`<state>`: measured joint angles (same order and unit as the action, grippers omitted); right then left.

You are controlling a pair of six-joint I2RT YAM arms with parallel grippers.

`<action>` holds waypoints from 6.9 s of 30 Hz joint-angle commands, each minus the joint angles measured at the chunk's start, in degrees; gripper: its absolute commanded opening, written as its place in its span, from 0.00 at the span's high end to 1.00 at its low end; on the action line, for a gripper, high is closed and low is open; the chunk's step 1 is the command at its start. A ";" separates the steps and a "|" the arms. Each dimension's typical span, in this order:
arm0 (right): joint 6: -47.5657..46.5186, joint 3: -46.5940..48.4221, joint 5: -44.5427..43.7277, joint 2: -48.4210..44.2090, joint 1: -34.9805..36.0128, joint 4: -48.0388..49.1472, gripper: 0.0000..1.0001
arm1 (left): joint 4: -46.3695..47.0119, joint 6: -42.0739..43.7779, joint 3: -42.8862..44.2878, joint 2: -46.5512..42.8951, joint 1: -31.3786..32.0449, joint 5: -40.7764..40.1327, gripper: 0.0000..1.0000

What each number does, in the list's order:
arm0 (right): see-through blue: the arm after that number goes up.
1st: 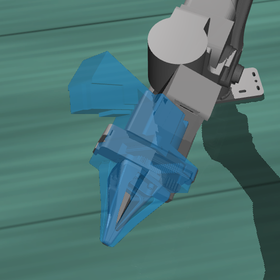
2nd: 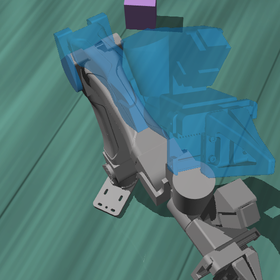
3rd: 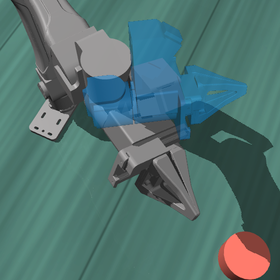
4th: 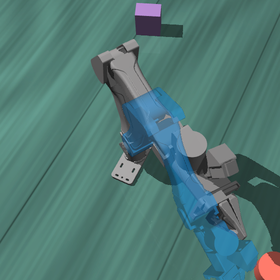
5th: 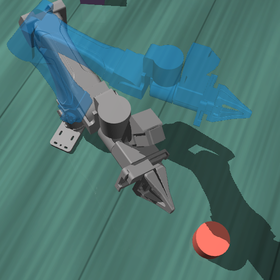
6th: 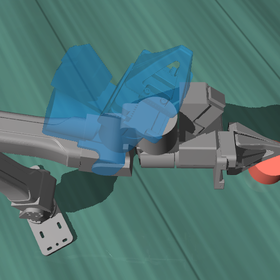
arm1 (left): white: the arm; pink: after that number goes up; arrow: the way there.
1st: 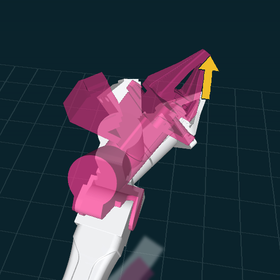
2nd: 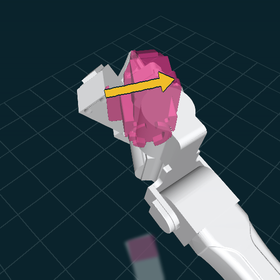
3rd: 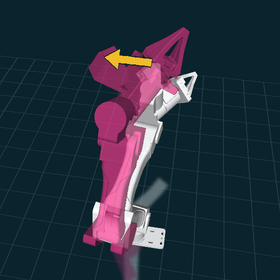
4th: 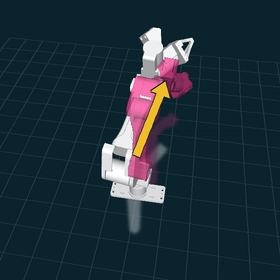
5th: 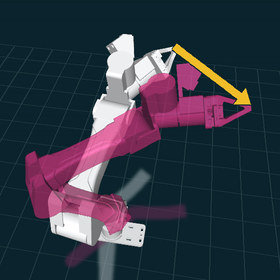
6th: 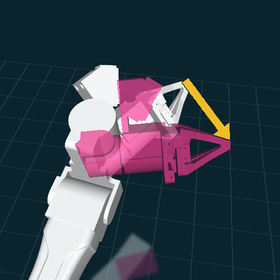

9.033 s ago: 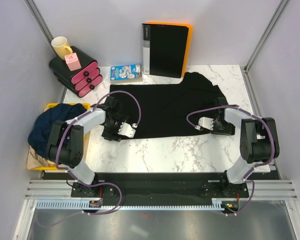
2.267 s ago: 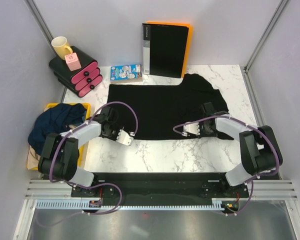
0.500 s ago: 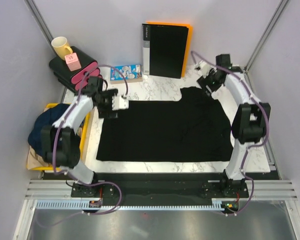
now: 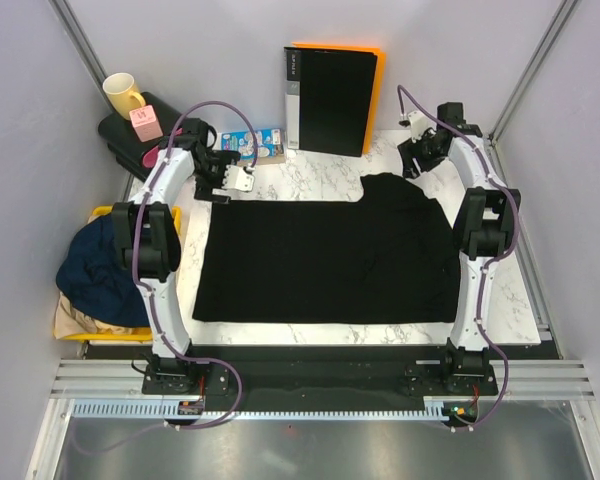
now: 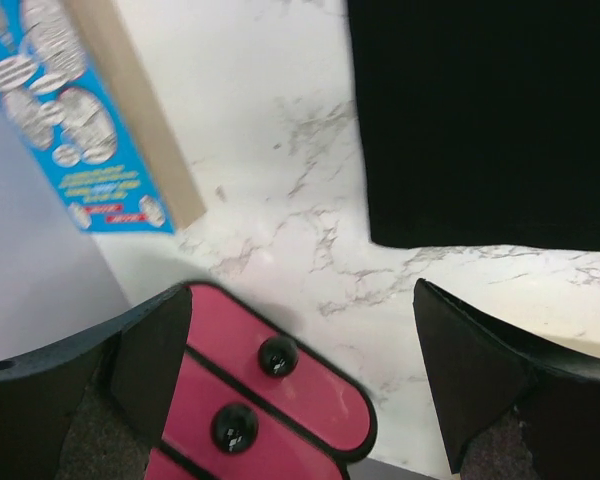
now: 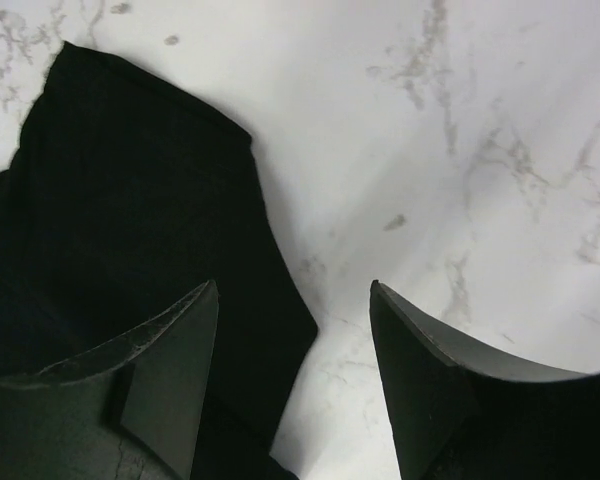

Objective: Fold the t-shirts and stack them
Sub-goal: Fold the tshirt

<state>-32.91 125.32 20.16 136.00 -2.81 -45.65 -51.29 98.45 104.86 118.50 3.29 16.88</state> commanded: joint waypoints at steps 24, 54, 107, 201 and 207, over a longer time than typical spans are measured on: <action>1.97 6.61 8.84 11.12 1.84 0.03 0.36 | -14.37 10.53 4.30 11.75 3.39 -8.36 0.06; -0.49 5.55 5.94 9.63 4.39 0.91 0.46 | -18.41 8.87 21.51 16.40 4.62 -4.93 0.07; -1.28 2.30 3.57 5.59 4.39 1.09 0.78 | -22.54 6.23 16.25 24.33 6.38 -11.53 0.98; -34.59 -56.49 -13.56 -45.12 9.31 -18.77 0.60 | -7.68 -3.97 -47.38 -31.93 11.12 -12.84 0.60; -37.14 -56.07 -14.63 -46.62 9.31 -20.96 0.37 | -12.08 -3.80 -42.12 -32.19 11.12 -11.08 0.48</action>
<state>-67.70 68.27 6.92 91.81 6.33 -64.12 -59.09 95.59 57.63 88.42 14.39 4.60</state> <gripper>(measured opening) 0.592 0.508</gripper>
